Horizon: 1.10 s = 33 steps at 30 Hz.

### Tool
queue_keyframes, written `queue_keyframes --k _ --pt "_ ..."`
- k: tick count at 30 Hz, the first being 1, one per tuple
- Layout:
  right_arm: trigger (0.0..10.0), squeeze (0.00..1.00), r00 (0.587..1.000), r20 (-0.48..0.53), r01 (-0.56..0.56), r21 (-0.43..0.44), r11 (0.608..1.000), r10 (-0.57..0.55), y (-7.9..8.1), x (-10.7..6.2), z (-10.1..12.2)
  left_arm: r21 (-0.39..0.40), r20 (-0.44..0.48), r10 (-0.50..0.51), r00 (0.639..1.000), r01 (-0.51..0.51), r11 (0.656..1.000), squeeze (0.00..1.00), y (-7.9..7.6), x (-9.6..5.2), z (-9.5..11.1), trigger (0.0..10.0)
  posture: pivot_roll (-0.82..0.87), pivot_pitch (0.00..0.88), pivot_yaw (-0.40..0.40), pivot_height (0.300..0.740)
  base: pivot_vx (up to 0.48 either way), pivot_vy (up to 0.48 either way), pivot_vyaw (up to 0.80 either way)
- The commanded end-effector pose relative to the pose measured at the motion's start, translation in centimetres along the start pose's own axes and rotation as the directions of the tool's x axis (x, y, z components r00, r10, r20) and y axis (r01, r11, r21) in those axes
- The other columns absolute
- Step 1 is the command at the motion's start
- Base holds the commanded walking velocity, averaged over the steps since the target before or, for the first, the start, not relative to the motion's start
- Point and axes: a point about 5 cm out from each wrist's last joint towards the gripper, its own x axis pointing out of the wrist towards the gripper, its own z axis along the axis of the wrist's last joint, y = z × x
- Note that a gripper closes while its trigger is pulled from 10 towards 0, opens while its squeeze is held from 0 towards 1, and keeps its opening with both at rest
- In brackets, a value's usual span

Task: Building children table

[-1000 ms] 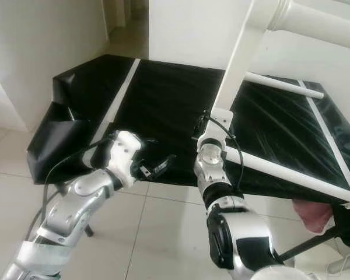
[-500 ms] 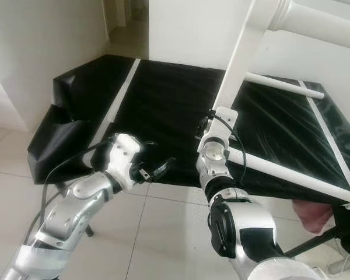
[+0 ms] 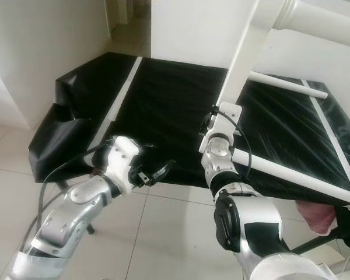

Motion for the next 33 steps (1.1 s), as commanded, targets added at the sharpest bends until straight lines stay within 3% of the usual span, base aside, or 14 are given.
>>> queue_keyframes --k 1,4,5,7,8,9,18,21,25,33 --pt "10.0 0.0 1.0 0.009 -0.015 -0.014 1.0 0.015 0.0 0.2 0.4 -0.009 -0.013 0.001 1.0 -0.001 1.0 0.0 -0.3 -0.2 -0.1 10.0 0.17 0.097 -0.075 0.74 0.0 0.0 0.0" --pt "10.0 0.0 1.0 0.017 -0.023 -0.027 0.999 0.024 0.1 0.3 0.6 -0.011 -0.016 0.001 1.0 -0.001 1.0 0.0 -0.4 -0.3 0.0 10.0 0.18 0.111 -0.074 0.74 0.0 0.0 0.0" --pt "6.0 0.0 0.999 0.02 -0.039 -0.033 0.999 0.04 0.1 0.3 0.7 -0.011 -0.023 0.001 1.0 -0.001 1.0 0.0 -0.4 -0.4 -0.1 10.0 0.19 0.114 -0.072 0.74 0.0 0.0 0.0" --pt "6.0 0.0 0.998 0.022 -0.05 -0.036 0.998 0.05 0.2 0.4 0.8 -0.011 -0.028 0.002 1.0 -0.002 1.0 0.0 -0.4 -0.6 0.0 10.0 0.19 0.121 -0.07 0.74 0.0 0.0 0.0" --pt "0.9 0.0 0.998 0.017 -0.062 -0.036 0.997 0.063 0.2 0.5 0.9 -0.011 -0.035 0.002 0.999 -0.002 1.0 0.0 -0.5 -0.8 -0.1 10.0 0.2 0.128 -0.067 0.74 0.0 0.0 0.0" --pt "0.0 0.0 0.997 0.01 -0.078 -0.037 0.996 0.079 0.3 0.5 1.0 -0.011 -0.041 0.002 0.999 -0.003 1.0 0.0 -0.5 -1.0 -0.2 10.0 0.2 0.129 -0.066 0.74 0.0 0.0 0.0" --pt "0.0 0.0 0.986 -0.001 -0.169 -0.007 0.986 0.169 1.1 0.5 1.1 -0.006 -0.053 0.011 0.999 -0.011 1.0 0.0 -0.4 -1.2 0.0 10.0 0.21 0.124 -0.061 0.74 0.0 0.0 0.0" --pt "0.0 0.0 0.968 0.024 -0.25 0.01 0.968 0.25 2.0 0.2 1.2 -0.005 -0.049 0.012 0.999 -0.012 1.0 0.0 -0.4 -1.1 0.1 10.0 0.2 0.119 -0.062 0.74 0.0 0.0 0.0" --pt "0.0 0.0 0.962 0.046 -0.27 0.011 0.963 0.269 2.4 0.0 1.3 -0.005 -0.049 0.012 0.999 -0.012 1.0 0.0 -0.4 -1.0 0.2 10.0 0.2 0.118 -0.061 0.74 0.0 0.0 0.0" --pt "0.0 0.0 0.927 0.09 -0.371 0.056 0.927 0.365 4.0 -1.6 0.1 0.001 -0.043 0.016 0.999 -0.016 1.0 0.0 -0.3 -0.9 0.4 10.0 0.2 0.115 -0.064 0.74 0.0 0.0 0.0"
